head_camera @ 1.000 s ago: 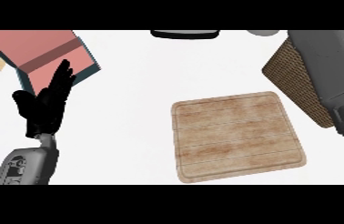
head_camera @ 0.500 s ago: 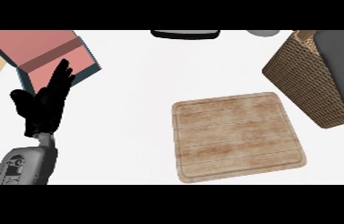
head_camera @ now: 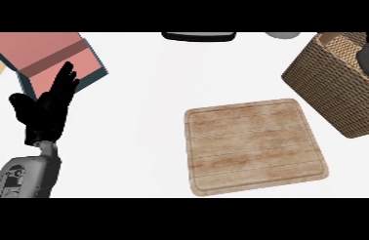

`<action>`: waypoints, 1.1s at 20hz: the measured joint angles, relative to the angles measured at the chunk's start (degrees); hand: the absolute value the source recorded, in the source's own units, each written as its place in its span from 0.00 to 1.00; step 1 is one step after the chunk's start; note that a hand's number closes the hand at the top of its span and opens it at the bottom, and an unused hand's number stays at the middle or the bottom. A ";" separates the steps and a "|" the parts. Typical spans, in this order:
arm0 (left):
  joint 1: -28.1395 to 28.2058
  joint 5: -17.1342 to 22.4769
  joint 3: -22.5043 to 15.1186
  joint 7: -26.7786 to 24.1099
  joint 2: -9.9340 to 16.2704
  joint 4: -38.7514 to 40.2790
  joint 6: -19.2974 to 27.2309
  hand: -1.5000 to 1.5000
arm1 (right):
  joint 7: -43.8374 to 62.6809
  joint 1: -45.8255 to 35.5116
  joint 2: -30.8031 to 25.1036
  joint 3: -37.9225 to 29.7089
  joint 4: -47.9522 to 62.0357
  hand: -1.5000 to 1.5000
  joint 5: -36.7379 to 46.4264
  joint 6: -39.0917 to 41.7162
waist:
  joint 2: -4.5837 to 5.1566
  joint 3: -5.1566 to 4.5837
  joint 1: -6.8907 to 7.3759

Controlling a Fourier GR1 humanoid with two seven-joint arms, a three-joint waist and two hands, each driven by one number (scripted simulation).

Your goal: Pick the croissant from the cutting board and place it in the basket

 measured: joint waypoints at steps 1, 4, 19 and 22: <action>0.03 -0.16 -0.23 -0.08 -0.21 -0.31 0.12 0.50 | -0.16 0.03 -0.72 1.95 0.42 1.00 2.17 0.09 | -0.02 0.02 0.11; -0.46 -0.40 -0.19 -0.38 -0.29 0.46 0.25 0.50 | -0.16 -0.83 -2.69 6.78 1.68 1.00 7.71 0.67 | 0.13 0.11 0.30; -1.42 -1.40 -0.89 -1.04 -1.64 1.67 0.54 0.50 | 4.21 -6.77 -4.15 11.31 9.36 1.00 15.00 9.08 | 0.27 0.28 0.85; -1.32 -0.96 -0.39 -1.21 -1.11 1.57 -0.10 0.50 | 4.30 -6.46 -4.34 10.85 10.39 1.00 14.60 11.66 | 0.25 0.23 0.98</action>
